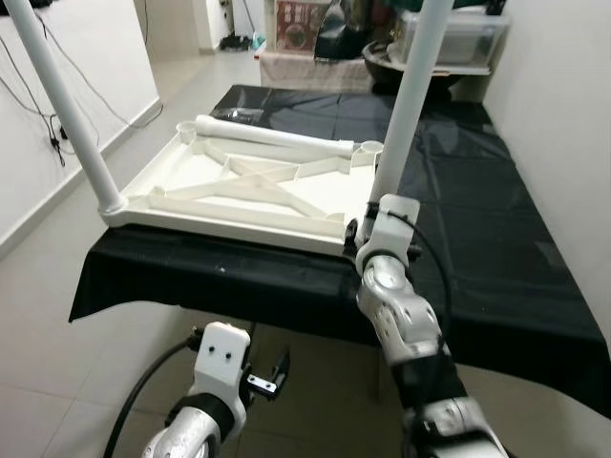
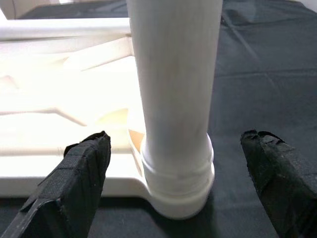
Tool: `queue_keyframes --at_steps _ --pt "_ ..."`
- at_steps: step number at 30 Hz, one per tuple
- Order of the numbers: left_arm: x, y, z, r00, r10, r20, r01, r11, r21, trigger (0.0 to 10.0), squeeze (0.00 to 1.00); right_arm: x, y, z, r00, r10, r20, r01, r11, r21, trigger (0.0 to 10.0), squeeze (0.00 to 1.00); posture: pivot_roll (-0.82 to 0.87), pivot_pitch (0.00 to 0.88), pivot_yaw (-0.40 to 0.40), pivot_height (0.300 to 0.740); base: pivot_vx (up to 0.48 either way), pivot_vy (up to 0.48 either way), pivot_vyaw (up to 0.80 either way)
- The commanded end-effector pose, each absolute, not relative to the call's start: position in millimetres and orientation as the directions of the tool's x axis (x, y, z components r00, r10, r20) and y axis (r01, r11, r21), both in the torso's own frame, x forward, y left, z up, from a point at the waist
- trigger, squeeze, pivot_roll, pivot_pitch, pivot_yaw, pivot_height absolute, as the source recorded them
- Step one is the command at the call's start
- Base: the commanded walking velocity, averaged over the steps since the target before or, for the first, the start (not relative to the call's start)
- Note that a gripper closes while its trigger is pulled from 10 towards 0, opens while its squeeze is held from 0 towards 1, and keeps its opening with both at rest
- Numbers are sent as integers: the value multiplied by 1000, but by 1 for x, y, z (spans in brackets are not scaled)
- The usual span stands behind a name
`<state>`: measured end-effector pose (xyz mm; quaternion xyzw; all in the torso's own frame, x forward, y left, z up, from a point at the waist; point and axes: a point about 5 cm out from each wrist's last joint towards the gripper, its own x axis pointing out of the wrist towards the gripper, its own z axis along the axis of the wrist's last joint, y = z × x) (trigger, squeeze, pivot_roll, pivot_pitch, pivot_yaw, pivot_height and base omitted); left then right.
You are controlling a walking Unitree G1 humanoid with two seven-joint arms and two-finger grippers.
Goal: Building children table
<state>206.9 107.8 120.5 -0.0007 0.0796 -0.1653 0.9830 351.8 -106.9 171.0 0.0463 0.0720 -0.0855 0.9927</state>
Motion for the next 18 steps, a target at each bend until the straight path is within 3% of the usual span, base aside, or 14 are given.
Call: queue_keyframes --at_steps 1,8,10,15,18 --pt "208 109 116 931 -322 -169 324 946 -21 10000 0 344 -108 166 980 -111 -164 125 989 78 10000 0 48 25 -36 740 0 0 0" --pt "213 113 115 942 -293 -161 297 955 -2 10000 0 309 -128 139 979 42 -200 -43 999 1 10000 0 33 5 -35 740 0 0 0" --pt "213 113 115 942 -293 -161 297 955 -2 10000 0 309 -128 139 979 42 -200 -43 999 1 10000 0 33 5 -35 740 0 0 0" --pt "205 117 112 952 -259 -166 263 965 7 10000 0 267 -156 121 989 71 -129 -80 994 -71 10000 0 33 0 -27 740 0 0 0" --pt "204 116 106 950 -251 -188 257 966 11 10000 0 255 -154 114 984 107 -141 -116 992 -56 10000 0 26 0 -20 740 0 0 -154"
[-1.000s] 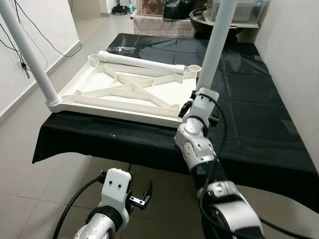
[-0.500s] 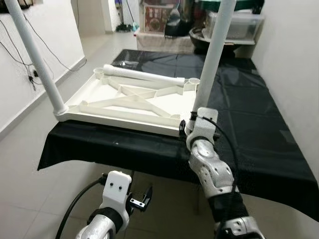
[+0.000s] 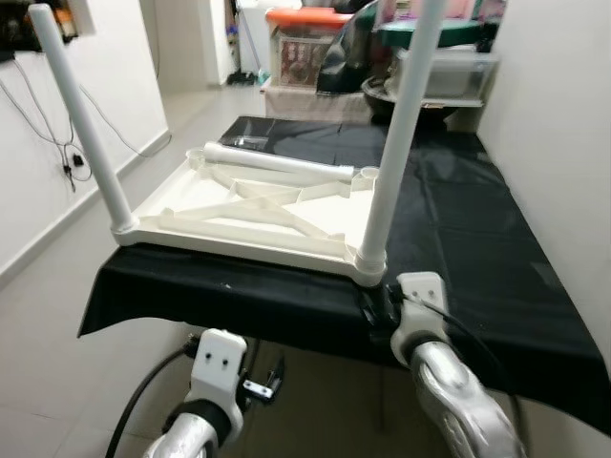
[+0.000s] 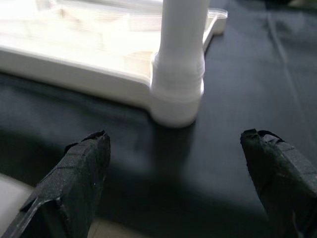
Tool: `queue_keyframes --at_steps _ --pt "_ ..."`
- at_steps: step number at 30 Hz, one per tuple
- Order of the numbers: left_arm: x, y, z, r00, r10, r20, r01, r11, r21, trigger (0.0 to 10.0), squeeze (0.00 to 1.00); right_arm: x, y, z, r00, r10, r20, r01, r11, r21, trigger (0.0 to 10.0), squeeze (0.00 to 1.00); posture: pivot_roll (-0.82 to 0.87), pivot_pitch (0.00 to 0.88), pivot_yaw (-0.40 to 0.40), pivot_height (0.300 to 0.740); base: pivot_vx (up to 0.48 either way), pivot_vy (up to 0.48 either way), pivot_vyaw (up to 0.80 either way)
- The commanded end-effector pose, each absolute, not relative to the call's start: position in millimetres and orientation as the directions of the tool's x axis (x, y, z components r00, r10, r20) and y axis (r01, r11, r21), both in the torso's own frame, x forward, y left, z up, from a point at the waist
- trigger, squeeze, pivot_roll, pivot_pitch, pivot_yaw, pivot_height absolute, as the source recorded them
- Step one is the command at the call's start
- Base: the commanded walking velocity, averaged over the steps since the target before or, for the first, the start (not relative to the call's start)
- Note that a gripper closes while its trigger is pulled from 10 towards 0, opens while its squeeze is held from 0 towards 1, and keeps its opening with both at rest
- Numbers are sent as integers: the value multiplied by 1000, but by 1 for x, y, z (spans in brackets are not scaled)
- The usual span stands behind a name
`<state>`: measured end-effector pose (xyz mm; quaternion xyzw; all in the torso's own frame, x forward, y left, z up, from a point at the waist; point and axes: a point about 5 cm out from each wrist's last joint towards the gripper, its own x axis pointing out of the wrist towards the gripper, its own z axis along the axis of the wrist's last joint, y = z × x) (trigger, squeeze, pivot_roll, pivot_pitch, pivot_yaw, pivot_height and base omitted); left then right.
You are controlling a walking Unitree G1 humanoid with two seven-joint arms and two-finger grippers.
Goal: Building children table
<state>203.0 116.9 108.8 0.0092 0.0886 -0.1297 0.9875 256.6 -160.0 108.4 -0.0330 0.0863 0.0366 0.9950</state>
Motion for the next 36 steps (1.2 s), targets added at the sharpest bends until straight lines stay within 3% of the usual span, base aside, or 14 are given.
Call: queue_keyframes --at_steps 1,9,20,36 --pt "204 117 104 949 -249 -192 255 967 11 10000 0 252 -152 113 981 125 -147 -134 990 -51 10000 0 26 0 -20 740 0 0 -463" --pt "213 116 100 948 -244 -204 252 968 15 10000 0 256 -144 113 979 131 -154 -138 990 -31 10000 0 22 0 -15 740 0 0 -758" --pt "227 111 92 941 -262 -213 274 961 29 10000 0 263 -137 96 968 140 -208 -153 987 -47 10000 0 13 0 -16 740 -277 0 0" --pt "232 116 94 960 -216 -181 226 973 37 10000 0 266 -141 90 971 110 -214 -123 991 -47 10000 0 15 0 -22 740 0 0 0"
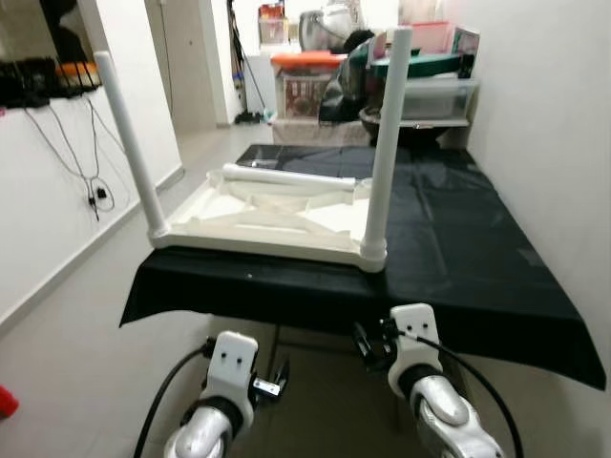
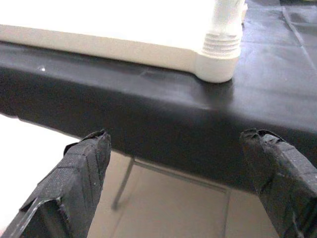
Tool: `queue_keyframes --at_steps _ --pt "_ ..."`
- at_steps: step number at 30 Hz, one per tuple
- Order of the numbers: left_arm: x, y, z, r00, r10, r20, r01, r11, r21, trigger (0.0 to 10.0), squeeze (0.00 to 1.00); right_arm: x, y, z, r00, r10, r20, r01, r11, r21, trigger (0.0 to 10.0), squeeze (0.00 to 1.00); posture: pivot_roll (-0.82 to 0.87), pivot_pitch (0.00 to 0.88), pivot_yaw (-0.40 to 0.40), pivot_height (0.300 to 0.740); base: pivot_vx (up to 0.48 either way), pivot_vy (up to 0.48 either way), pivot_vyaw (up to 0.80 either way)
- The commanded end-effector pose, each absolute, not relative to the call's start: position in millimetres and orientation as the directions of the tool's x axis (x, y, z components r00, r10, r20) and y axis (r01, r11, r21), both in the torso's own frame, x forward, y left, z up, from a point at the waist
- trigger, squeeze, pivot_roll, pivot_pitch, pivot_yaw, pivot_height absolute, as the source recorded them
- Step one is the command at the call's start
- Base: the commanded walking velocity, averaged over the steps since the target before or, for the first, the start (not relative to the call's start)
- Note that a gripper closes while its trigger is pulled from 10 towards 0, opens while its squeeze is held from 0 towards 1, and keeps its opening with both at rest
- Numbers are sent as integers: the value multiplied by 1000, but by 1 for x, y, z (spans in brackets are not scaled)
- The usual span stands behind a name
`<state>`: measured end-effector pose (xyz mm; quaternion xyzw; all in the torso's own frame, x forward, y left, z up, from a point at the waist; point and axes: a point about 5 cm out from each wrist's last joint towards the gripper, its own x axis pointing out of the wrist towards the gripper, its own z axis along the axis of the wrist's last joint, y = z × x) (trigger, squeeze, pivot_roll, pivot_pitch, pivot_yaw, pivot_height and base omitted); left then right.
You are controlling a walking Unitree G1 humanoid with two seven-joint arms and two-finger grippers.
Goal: Building children table
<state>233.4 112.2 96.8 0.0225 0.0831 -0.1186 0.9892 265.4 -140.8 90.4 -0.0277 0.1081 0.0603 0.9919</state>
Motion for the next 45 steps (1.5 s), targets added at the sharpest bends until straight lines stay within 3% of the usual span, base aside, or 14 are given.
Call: queue_keyframes --at_steps 1,10,15,18,45 --pt "232 115 94 960 -215 -180 225 974 38 10000 0 265 -141 90 971 112 -213 -125 991 -49 10000 0 14 0 -22 740 0 0 0" --pt "233 115 96 966 -202 -162 211 977 42 10000 0 265 -143 91 976 94 -196 -107 993 -54 10000 0 14 0 -26 740 0 0 -196" --pt "237 126 105 988 -118 -98 124 991 56 10000 0 266 -146 92 979 82 -189 -95 994 -62 10000 0 12 0 -28 740 0 0 -800" --pt "243 149 110 998 6 -64 -1 997 80 10000 0 275 -157 98 989 7 -146 -20 996 -88 10000 0 19 0 -32 740 0 0 -146" --pt "243 149 107 998 13 -63 -7 995 96 10000 0 285 -157 100 992 -14 -129 3 996 -84 10000 0 27 0 -33 740 0 0 0"
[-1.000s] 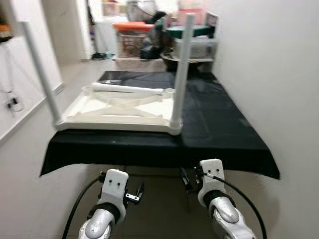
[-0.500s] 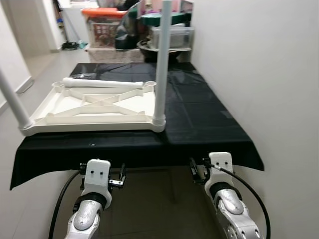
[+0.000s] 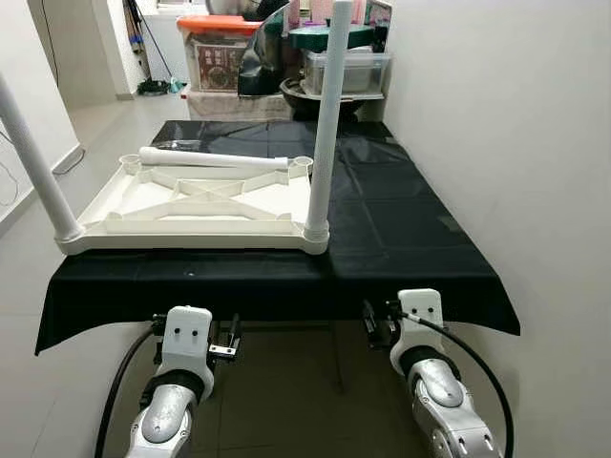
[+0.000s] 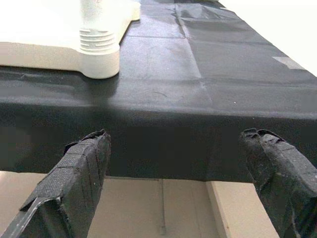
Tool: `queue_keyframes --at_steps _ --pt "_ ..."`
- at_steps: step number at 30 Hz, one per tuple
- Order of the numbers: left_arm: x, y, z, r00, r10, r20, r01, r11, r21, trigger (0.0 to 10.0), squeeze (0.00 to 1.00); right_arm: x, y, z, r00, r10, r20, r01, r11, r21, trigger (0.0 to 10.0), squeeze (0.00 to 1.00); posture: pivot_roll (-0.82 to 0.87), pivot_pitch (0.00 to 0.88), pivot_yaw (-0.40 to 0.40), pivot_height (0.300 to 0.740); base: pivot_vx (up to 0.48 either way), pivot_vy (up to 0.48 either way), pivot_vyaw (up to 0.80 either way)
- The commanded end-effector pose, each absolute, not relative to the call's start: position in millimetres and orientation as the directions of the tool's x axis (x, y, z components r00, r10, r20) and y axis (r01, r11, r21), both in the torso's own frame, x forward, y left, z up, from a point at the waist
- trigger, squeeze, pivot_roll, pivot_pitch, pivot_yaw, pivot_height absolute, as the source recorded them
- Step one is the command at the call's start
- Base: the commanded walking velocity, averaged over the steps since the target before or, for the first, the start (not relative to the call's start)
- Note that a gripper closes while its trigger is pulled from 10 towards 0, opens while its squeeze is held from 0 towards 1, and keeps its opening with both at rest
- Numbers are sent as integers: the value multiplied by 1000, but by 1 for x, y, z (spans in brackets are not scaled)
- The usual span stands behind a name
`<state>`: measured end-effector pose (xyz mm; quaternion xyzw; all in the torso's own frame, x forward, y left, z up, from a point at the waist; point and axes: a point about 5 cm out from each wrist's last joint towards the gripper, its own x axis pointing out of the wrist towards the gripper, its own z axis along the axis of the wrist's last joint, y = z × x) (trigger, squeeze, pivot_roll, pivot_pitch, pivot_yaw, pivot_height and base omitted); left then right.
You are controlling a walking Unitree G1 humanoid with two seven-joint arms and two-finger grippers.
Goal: Building children table
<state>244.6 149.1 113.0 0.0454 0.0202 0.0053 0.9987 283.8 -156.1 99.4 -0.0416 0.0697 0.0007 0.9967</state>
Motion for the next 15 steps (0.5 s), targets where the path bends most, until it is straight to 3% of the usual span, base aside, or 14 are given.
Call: queue_keyframes --at_steps 1,15 --pt "243 149 107 998 12 -63 -6 995 95 10000 0 285 -157 100 991 -12 -130 1 996 -85 10000 0 27 0 -32 740 0 0 0" --pt "243 147 106 998 0 -65 6 996 93 10000 0 285 -154 99 992 -12 -129 2 997 -74 10000 0 29 0 -29 740 0 0 0"
